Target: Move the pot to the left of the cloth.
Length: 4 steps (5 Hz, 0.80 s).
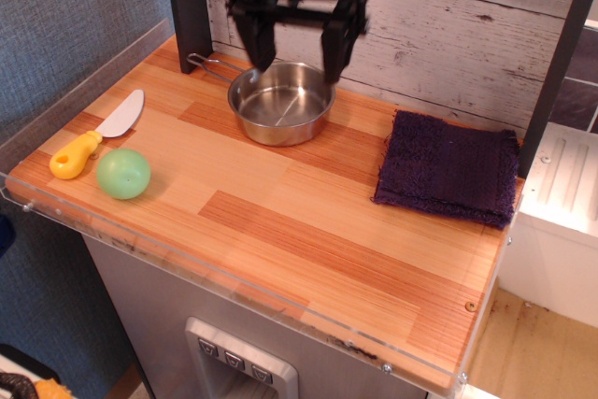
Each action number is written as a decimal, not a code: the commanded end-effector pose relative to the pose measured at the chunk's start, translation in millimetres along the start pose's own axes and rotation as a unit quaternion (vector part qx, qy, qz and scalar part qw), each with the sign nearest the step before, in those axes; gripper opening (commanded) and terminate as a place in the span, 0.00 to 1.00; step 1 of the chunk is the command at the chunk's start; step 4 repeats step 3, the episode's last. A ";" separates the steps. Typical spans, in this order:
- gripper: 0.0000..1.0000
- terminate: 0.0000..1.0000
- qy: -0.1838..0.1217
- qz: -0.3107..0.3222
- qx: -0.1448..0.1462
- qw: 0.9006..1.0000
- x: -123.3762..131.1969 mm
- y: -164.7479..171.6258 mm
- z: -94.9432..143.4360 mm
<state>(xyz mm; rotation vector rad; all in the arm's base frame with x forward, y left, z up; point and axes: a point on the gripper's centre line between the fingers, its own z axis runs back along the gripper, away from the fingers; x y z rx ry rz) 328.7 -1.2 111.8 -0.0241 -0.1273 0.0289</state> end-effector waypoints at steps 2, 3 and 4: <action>1.00 0.00 0.011 -0.056 0.070 0.996 -0.9 -2.4 10.9; 1.00 1.00 0.011 -0.056 0.070 0.996 -0.9 -2.4 10.9; 1.00 1.00 0.011 -0.056 0.070 0.996 -0.9 -2.4 10.9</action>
